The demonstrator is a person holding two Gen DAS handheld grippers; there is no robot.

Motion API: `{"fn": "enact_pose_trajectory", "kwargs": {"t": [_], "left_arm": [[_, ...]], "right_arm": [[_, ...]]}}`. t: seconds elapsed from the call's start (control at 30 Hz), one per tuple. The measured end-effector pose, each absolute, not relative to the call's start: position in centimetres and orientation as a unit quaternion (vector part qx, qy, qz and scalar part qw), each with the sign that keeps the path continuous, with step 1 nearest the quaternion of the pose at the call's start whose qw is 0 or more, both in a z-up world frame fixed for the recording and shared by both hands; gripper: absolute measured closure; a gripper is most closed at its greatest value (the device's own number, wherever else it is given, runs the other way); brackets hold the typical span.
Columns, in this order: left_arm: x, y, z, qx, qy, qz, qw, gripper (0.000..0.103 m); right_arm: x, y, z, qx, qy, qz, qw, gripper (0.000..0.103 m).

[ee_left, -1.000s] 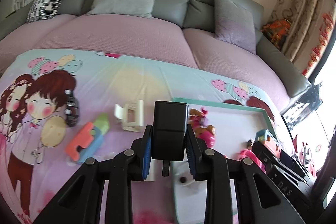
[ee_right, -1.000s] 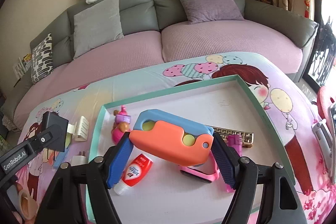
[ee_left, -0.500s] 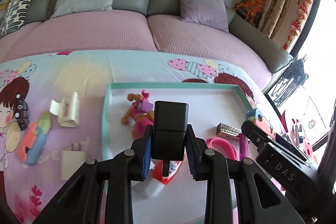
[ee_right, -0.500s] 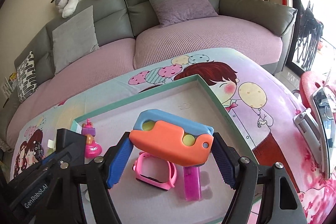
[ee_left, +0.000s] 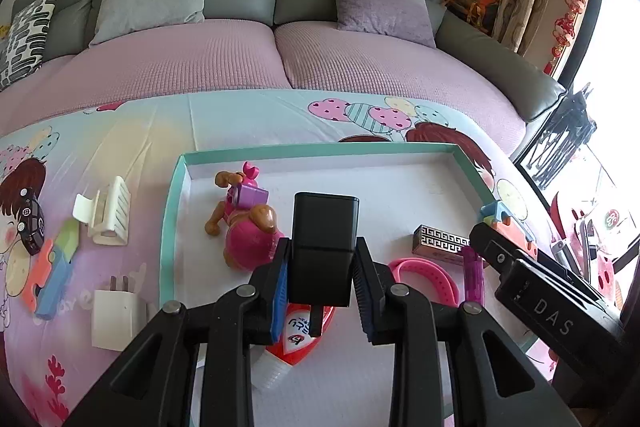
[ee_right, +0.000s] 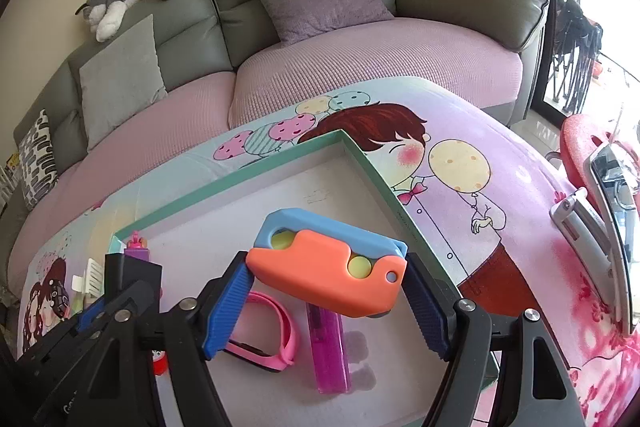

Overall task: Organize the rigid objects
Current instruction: 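Carry the folding toy and black charger over the tray and lower them, then open both grippers to release the folding toy and charger into the tray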

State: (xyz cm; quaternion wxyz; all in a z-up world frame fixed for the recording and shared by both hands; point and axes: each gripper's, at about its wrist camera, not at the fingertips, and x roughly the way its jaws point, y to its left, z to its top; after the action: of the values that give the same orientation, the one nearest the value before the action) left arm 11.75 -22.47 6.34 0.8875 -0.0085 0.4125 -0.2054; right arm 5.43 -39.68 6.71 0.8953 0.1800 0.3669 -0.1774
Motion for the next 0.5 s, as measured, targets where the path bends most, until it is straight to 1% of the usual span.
{"fn": "enact_pose_trajectory", "kwargs": {"t": [0.5], "left_arm": [[11.89,-23.09,5.61,0.011,0.415,-0.188,0.89,0.073]], "right_arm": [[6.18,-39.22,5.66,0.164,0.384,-0.174,0.892,0.025]]}}
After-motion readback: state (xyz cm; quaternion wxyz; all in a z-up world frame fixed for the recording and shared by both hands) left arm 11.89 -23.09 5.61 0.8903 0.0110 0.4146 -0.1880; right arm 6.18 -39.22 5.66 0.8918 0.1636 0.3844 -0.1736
